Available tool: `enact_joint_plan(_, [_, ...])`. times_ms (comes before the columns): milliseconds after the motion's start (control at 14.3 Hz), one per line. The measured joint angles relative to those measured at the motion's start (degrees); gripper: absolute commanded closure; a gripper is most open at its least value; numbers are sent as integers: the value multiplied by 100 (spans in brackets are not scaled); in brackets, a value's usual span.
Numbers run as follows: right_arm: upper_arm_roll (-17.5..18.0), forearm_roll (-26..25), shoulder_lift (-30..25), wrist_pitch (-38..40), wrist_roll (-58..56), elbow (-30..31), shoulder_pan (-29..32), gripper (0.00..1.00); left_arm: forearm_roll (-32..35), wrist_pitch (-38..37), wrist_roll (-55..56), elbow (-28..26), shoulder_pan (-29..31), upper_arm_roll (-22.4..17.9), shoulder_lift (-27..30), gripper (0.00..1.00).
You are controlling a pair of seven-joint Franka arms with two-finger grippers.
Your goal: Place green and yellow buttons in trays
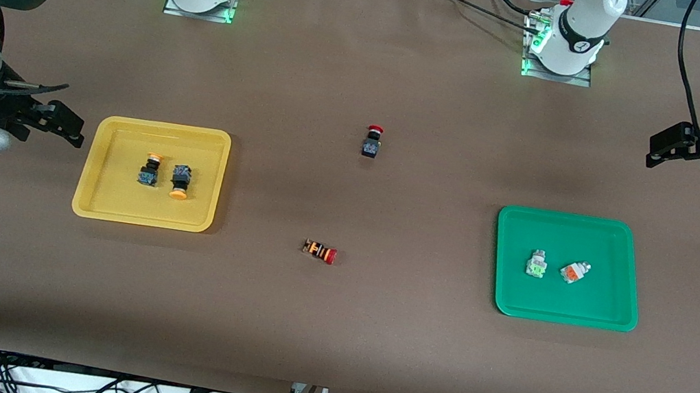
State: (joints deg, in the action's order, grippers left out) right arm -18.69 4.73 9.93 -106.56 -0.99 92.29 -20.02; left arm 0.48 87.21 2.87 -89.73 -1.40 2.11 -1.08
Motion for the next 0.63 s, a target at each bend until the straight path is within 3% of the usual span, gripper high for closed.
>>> enact_joint_plan(279, [170, 0, 49, -6, -2, 8, 150, 1, 0, -1, 0, 0, 0, 0, 0, 0])
enact_joint_plan(629, [1665, -5, -74, -29, -66, 4, 1874, 1, 0, -8, 0, 0, 0, 0, 0, 0])
